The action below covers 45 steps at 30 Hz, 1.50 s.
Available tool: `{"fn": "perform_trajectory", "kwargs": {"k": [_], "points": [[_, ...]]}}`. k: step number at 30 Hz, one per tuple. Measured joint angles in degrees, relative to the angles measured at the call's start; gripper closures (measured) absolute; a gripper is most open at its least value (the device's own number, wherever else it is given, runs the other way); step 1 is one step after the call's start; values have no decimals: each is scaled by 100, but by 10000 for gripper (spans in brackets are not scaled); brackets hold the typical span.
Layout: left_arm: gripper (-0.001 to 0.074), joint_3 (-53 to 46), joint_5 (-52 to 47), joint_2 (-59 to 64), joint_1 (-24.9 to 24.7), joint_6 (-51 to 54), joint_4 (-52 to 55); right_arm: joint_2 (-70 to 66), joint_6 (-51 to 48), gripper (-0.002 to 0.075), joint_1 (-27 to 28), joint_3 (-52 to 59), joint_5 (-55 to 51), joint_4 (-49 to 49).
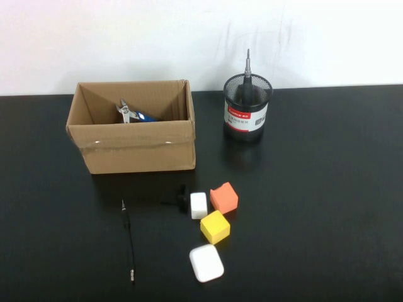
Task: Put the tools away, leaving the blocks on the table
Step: Pick up the long Screwdriver from the table
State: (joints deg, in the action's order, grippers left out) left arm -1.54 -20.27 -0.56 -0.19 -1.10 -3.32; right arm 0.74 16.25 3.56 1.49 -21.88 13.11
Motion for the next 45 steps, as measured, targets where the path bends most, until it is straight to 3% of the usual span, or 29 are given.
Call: {"fn": "perform_trajectory", "kwargs": {"k": [27, 30, 38, 41, 45], "points": [[739, 0, 171, 0, 0, 0, 0, 0, 14, 731, 0, 0, 0, 0], [739, -2, 945, 0, 0, -171, -357, 0, 14, 733, 0, 0, 0, 0], [739, -2, 5014, 0, 0, -758, -1042, 0, 14, 733, 0, 0, 0, 0], [739, 313, 5378, -7, 0, -795, -969, 0, 14, 733, 0, 0, 0, 0], [739, 1208, 4893, -21, 0, -808, -1, 0, 14, 733, 0, 0, 0, 0]]}}
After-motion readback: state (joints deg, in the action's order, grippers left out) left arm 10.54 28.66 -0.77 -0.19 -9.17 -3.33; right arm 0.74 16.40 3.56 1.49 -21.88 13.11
